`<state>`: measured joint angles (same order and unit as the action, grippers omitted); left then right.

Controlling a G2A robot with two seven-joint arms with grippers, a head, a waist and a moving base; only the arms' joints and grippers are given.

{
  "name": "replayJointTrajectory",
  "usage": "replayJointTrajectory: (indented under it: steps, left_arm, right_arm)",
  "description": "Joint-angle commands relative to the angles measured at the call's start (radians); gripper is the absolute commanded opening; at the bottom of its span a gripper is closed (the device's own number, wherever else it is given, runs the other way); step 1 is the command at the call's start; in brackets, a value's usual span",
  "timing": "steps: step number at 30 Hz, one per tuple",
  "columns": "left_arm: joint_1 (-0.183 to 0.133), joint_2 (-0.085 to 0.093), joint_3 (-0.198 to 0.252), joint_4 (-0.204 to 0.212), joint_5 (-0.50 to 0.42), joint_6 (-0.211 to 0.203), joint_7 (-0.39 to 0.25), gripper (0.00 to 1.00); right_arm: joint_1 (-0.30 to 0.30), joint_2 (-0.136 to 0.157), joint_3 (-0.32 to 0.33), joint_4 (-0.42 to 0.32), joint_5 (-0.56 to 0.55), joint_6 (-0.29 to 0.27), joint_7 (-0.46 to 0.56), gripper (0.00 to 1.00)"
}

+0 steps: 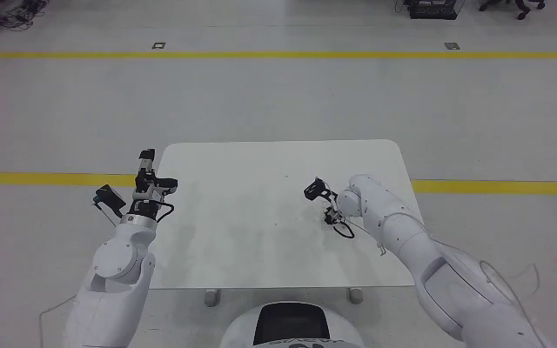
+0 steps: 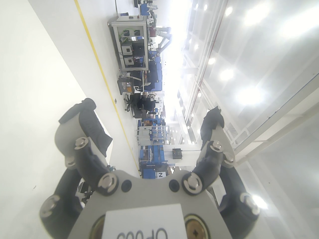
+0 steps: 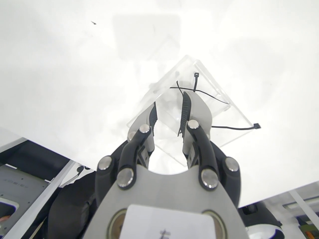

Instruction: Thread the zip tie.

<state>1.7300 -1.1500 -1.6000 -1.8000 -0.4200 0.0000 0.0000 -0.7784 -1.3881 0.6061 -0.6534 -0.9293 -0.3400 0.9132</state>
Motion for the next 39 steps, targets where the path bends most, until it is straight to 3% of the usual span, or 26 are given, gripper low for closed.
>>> replayJointTrajectory:
  steps: [1, 5, 15, 39]
  left_arm:
    - [0.000, 0.000, 0.000, 0.000, 0.000, 0.000, 0.000, 1.00]
    - [0.000, 0.000, 0.000, 0.000, 0.000, 0.000, 0.000, 1.00]
    - [0.000, 0.000, 0.000, 0.000, 0.000, 0.000, 0.000, 1.00]
    - [0.000, 0.000, 0.000, 0.000, 0.000, 0.000, 0.000, 1.00]
  right_arm:
    - [0.003, 0.002, 0.000, 0.009, -0.001, 0.000, -0.014, 0.18]
    - [0.005, 0.000, -0.003, 0.025, -0.002, 0.000, -0.026, 0.12]
    - [0.014, -0.013, -0.015, 0.064, -0.014, 0.000, -0.057, 0.09]
    - [0.031, -0.042, -0.030, 0.128, -0.018, 0.000, -0.083, 0.16]
